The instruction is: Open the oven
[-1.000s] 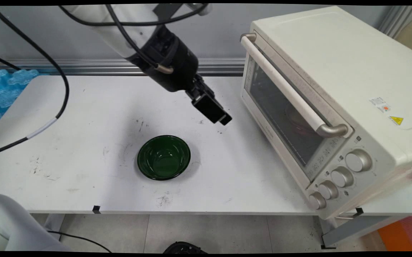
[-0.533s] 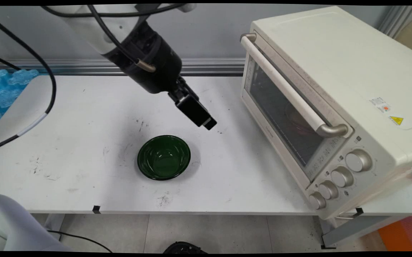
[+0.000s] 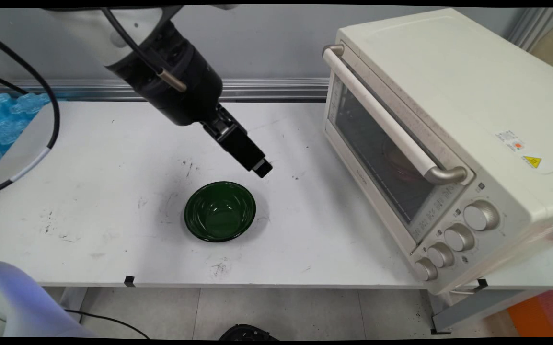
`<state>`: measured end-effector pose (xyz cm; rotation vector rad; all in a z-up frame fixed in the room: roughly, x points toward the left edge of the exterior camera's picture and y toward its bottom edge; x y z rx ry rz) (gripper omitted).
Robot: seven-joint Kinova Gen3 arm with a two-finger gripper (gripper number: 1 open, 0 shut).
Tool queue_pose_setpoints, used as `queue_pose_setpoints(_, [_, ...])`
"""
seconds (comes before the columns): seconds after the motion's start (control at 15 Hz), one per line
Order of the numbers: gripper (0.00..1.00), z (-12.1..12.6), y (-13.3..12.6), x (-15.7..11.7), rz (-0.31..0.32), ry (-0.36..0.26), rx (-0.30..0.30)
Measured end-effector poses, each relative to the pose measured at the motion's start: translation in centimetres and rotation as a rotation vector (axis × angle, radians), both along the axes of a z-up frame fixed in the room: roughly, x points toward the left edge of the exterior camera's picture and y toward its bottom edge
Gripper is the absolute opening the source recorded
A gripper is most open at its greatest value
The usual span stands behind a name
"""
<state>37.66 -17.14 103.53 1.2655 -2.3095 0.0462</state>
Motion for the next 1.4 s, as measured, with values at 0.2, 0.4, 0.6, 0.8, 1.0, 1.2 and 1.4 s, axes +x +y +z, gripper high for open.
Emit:
queue_pose_setpoints(0.2, [1.0, 0.4, 0.5, 0.2, 0.022, -0.004, 0.028])
queue_pose_setpoints(0.4, [1.0, 0.7, 0.9, 0.3, 0.044, -0.007, 0.048])
queue_pose_setpoints(0.6, [1.0, 0.8, 1.1, 0.4, 0.062, -0.01, 0.063])
queue_pose_setpoints(0.8, [1.0, 0.8, 1.2, 0.4, 0.07, -0.012, 0.07])
queue_pose_setpoints(1.0, [1.0, 0.8, 1.2, 0.3, 0.058, -0.015, 0.07])
queue_pose_setpoints(1.2, [1.0, 1.0, 0.8, -0.1, 0.0, -0.029, 0.043])
queue_pose_setpoints(1.4, [1.0, 1.4, 0.2, -0.9, -0.06, -0.045, 0.008])
